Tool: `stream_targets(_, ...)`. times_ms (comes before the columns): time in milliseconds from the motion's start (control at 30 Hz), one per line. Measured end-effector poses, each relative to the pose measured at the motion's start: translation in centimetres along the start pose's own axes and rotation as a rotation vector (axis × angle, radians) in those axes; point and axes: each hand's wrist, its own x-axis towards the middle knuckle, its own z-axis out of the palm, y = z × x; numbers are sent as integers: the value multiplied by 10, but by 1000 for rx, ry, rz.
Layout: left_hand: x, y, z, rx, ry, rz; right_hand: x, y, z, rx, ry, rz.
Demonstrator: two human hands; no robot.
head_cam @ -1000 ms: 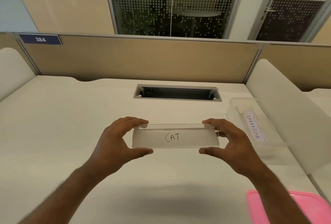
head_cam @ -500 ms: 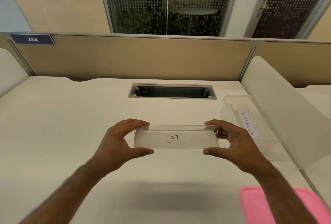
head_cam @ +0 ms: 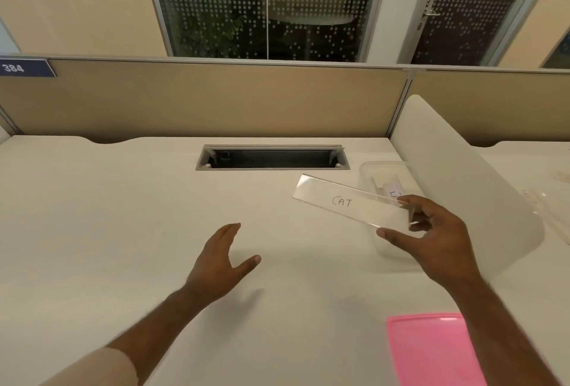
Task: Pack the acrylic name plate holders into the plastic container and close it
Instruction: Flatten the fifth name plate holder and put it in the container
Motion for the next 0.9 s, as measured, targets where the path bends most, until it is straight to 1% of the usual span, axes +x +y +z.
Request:
stream_targets(100, 7, -1, 24, 75, -42, 0, 8, 14, -15, -101, 146, 16)
stream_targets(233, 20, 6, 50, 203, -38, -14, 19, 31, -29, -252, 311, 62)
stream_targets(367, 29, 19, 76, 235, -43, -51, 31, 50, -36, -386, 383, 65)
stream_targets(467, 31, 20, 95, 329, -94, -18, 41, 62, -36, -452, 392, 69)
stream_targets(533, 31, 17, 102, 397, -99, 2, 47, 69, -35, -494, 394, 67)
stream_targets(667, 33, 14, 106, 423, -88, 11, 58, 80, -29, -579, 370, 57)
stream_targets(767, 33, 15, 106, 437, -90, 10, 66, 84, -23, -633, 312, 102)
stream_targets(900, 32, 16, 106, 453, -87, 7, 76, 86, -12, -711, 181, 244)
